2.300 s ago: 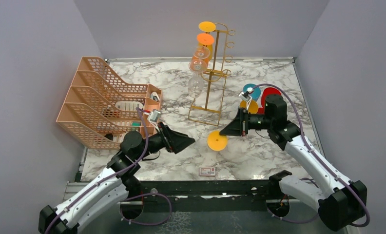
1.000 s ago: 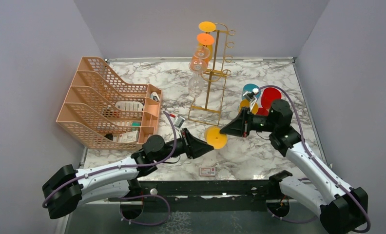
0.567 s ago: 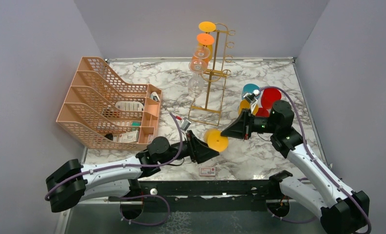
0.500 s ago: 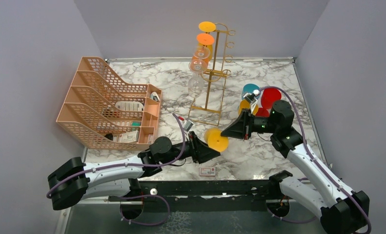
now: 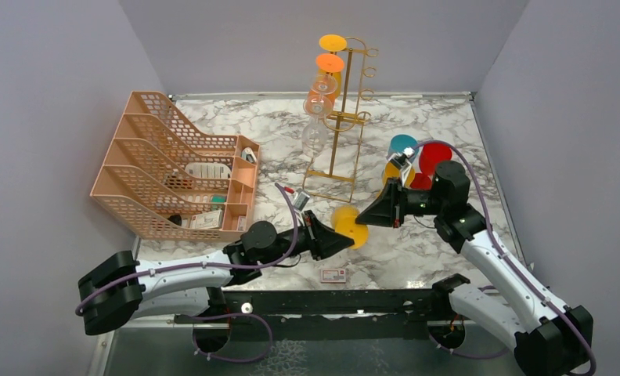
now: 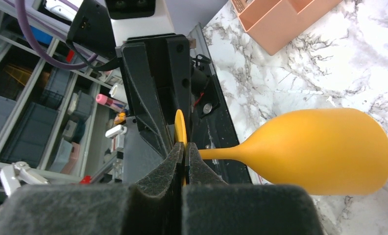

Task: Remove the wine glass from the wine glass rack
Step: Place the wine glass at the center of the board.

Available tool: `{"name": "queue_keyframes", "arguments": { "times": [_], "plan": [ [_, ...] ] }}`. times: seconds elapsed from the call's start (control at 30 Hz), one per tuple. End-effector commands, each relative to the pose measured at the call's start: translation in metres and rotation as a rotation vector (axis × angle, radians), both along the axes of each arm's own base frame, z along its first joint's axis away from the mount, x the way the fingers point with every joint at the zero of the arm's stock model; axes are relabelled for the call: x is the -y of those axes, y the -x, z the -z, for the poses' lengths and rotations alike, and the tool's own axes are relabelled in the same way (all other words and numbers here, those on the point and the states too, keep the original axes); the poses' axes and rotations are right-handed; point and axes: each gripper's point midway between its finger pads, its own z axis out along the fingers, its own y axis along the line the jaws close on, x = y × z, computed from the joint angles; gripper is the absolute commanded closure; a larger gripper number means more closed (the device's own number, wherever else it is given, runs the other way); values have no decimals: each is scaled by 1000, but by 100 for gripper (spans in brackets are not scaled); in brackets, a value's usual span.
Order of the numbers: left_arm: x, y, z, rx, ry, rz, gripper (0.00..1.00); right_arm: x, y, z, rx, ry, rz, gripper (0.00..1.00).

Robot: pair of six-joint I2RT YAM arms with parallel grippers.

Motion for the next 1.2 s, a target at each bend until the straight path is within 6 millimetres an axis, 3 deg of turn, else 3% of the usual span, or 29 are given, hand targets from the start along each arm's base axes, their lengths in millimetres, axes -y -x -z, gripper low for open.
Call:
{"name": "queue_keyframes", "arguments": {
  "times": [0.0,0.1,0.17,0.33,0.57,0.67,0.77,0.97,1.17],
  "plan": [
    [3,-8,-15,29,42,-36,88,0,10,-5,44,-18,-74,99],
    [6,-7,-11,47,25,-24,99,0,12,-7,58,-20,-89,99],
    [7,-3,-9,85,10,4,100,1,12,-8,68,-15,-86,95],
    [-3,11,-1,209,-22,68,100,3,4,-11,122,32,-38,68],
    [-29,42,10,500,-133,216,100,22,-39,-6,207,206,243,55],
    [-38,61,17,672,-187,348,100,27,-49,-8,226,216,323,49],
    [-46,63,29,890,-310,451,100,32,-56,-9,208,201,405,38],
    [-56,53,66,1069,-518,586,100,35,-52,-12,226,186,424,37],
    [-59,57,85,1123,-540,667,100,29,-46,-13,214,162,365,37]
  ]
}}
